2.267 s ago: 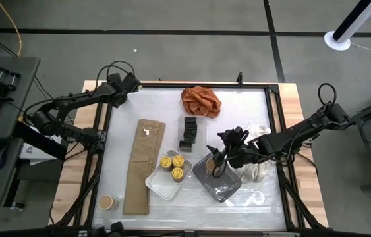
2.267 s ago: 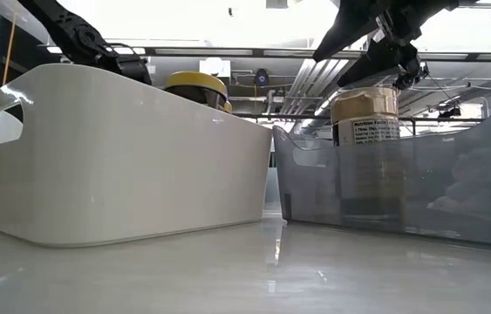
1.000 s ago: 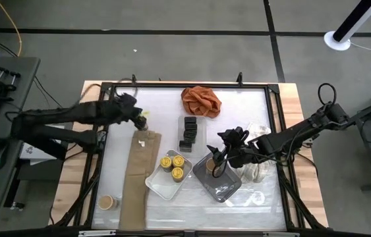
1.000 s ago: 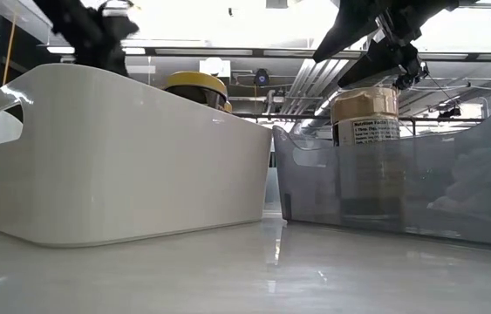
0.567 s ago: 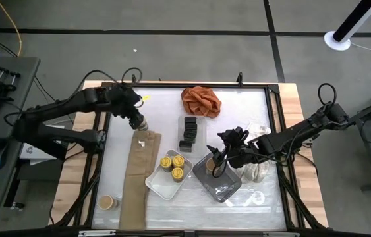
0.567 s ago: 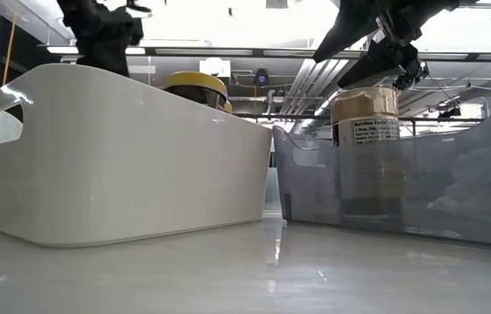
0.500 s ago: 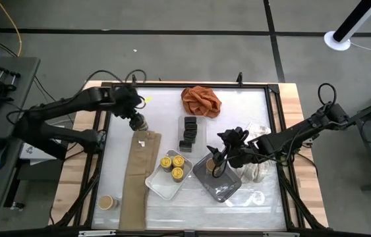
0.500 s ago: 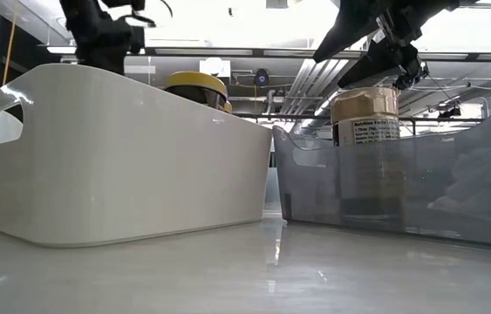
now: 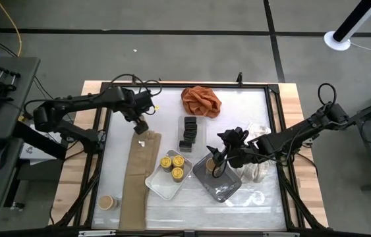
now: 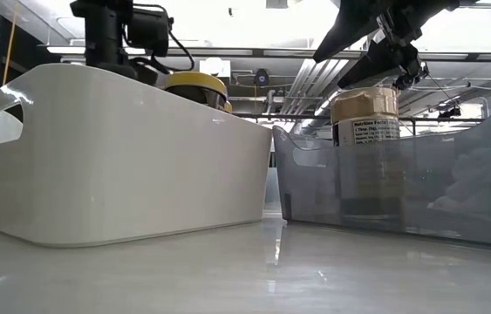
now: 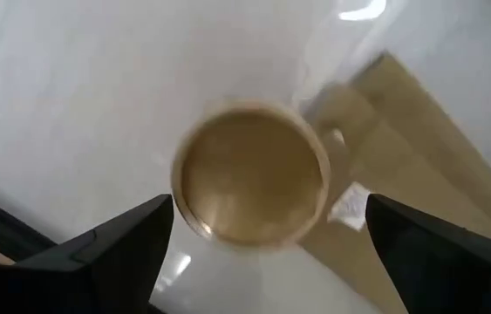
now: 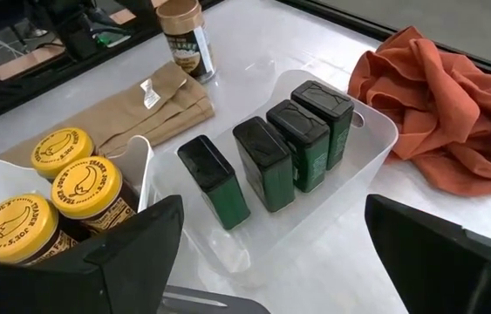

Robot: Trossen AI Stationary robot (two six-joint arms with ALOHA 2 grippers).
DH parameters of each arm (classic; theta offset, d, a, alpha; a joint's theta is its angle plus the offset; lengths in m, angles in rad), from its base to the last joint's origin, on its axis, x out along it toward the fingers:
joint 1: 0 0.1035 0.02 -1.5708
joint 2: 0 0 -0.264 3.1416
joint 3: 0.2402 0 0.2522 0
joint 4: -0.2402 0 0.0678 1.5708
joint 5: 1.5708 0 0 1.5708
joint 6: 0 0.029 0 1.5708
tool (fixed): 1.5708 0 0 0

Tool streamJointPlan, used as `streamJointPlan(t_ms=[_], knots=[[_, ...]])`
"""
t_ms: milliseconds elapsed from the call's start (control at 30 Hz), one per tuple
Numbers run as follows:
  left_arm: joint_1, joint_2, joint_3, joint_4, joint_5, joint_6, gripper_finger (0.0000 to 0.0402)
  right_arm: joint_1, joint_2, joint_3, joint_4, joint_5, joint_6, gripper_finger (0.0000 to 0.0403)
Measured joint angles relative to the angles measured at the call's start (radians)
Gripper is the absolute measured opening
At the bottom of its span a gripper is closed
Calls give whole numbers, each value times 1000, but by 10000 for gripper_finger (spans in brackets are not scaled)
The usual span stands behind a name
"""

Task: Sort spices by type
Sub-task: Put the top gold seasoning bottle into the black transparent bin

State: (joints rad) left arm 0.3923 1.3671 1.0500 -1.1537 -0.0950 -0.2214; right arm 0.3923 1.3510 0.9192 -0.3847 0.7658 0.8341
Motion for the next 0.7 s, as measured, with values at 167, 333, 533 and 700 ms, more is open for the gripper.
streamJointPlan(t_ms=[167, 333, 533, 700], knots=[[0, -6, 0, 33, -29, -1, 367, 0, 0, 0, 0, -19, 3, 355], [1, 15, 0, 54, -29, 15, 367, 0, 0, 0, 0, -20, 3, 355], [20, 91, 0, 68, -29, 34, 367, 0, 0, 0, 0, -23, 3, 355], [26, 135, 0, 57, -30, 25, 361, 0, 0, 0, 0, -24, 3, 354]])
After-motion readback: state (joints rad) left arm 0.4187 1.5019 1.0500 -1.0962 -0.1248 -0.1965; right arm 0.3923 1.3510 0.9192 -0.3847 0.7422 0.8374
